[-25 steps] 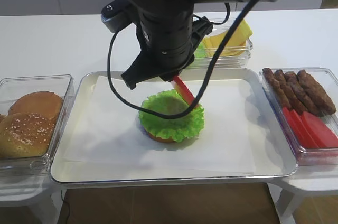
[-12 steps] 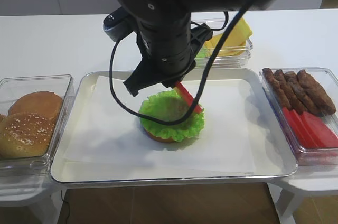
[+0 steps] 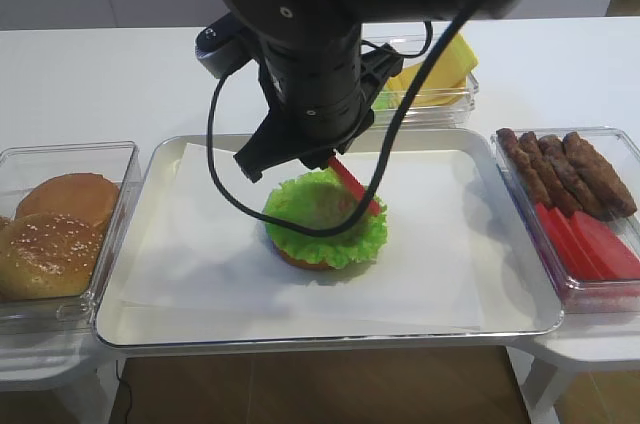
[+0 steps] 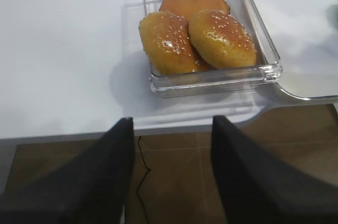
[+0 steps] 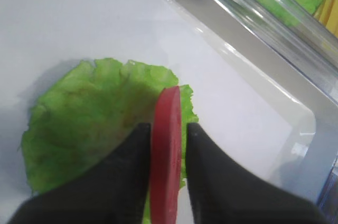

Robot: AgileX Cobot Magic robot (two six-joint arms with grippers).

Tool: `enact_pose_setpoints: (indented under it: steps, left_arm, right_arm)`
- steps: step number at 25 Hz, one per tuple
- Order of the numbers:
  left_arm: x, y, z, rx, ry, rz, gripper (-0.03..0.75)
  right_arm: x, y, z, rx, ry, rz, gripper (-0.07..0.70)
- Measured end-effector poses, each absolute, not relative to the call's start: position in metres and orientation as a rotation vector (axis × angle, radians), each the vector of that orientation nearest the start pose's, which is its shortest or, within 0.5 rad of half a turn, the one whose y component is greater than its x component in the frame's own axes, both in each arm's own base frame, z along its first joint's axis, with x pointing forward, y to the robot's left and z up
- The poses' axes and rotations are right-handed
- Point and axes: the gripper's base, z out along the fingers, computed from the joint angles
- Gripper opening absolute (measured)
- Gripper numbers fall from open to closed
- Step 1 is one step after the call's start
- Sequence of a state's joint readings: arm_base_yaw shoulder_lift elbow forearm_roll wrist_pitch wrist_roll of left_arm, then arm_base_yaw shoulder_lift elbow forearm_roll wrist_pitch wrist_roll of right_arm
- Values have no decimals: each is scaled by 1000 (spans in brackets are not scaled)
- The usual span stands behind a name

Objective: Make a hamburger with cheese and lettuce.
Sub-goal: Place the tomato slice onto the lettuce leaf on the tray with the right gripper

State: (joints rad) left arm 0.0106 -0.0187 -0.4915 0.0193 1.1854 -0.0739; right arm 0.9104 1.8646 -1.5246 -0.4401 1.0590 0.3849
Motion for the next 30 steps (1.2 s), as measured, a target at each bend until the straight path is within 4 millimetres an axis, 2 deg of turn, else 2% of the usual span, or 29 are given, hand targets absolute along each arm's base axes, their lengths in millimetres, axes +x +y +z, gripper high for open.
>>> enact_pose_setpoints:
  steps: [7,18,24,30]
  left_arm:
    - [-12,1,265,-94,2157,-13,358]
    - [-12,1,265,-94,2157,-13,358]
    - [-12,1,265,-94,2157,-13,358]
    - [-12,1,265,-94,2157,-13,358]
  right_arm:
    - [267,289,260,-911,2523,-236,341]
    - [265,290,259,-901,2551,-199,536]
    - [263,292,258,-891,2574,-168,575]
    - [262,292,257,-886,2588,-150,646]
